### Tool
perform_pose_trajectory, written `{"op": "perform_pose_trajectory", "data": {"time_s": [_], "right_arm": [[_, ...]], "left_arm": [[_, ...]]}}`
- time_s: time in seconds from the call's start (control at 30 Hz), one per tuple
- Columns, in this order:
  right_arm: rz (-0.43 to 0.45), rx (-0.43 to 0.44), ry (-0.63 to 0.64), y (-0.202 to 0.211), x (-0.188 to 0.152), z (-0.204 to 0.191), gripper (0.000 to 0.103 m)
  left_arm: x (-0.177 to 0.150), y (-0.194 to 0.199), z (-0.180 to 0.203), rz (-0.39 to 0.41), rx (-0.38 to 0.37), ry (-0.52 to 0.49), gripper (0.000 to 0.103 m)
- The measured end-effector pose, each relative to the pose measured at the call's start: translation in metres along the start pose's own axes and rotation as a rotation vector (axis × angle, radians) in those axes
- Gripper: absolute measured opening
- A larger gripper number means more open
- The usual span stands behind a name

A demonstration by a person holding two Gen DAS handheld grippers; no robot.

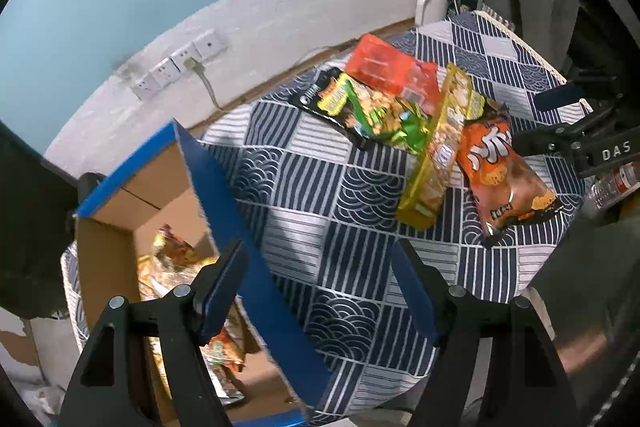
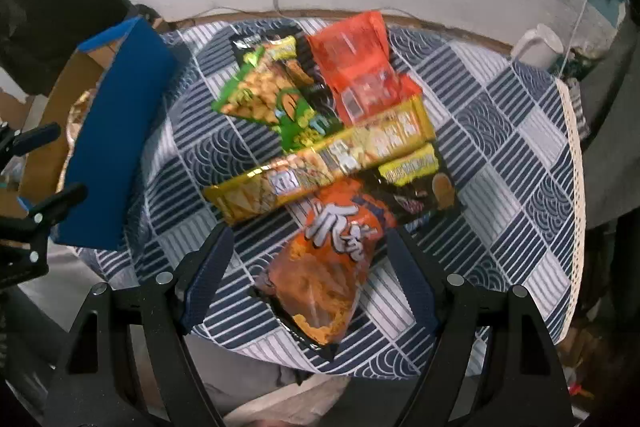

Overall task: Organize snacks
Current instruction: 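Move both tools back over the remaining snack pile, then grasp the long yellow Lebao bar with left tool while right tool grasps orange Wangwang bag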

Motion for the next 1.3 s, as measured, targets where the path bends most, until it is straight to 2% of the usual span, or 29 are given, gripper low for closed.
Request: {"op": "perform_pose_trajectory", "data": {"time_s": [0.5,0.8,0.87,0.93,1.1,1.3], "right_arm": [[-0.108,-0.080,-0.080,-0.065,-0.013,0.013,0.079],[-0.149,-0.112,-0.054,-0.094,-0.022,0.012,0.079],[-0.157,-0.100,-0.049,-0.098,-0.026,0.014,0.073],[-0.157,-0.084,-0.037,-0.097,-0.028,0.015,0.063],[-0.144,-0.079,0.001,-0.086,-0.034,0.021,0.047],[-0.127,-0.077,0.009,-0.068,-0.045,0.036,0.043]], "left_arm": [[-0.007,-0.031,0.014,-0.045,-0.033,-0.013,0.075],[-0.007,-0.039,0.015,-0.054,-0.052,0.003,0.075],[-0.006,-0.041,0.016,-0.054,-0.058,0.005,0.075],[-0.006,-0.042,0.016,-0.053,-0.058,0.004,0.075],[-0.004,-0.046,0.019,-0.054,-0.068,-0.001,0.075],[0.002,-0.053,0.029,-0.053,-0.080,-0.021,0.075]]}}
Point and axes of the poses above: each gripper's, at about its wrist camera, not at the fingertips, and y roughly against the way its jaws point, z to its right, x to its top, the point moved 1 cm from there along -y, roughly the way its jaws point, and after that the axes turned 5 degrees about z, right-handed, at the moved point
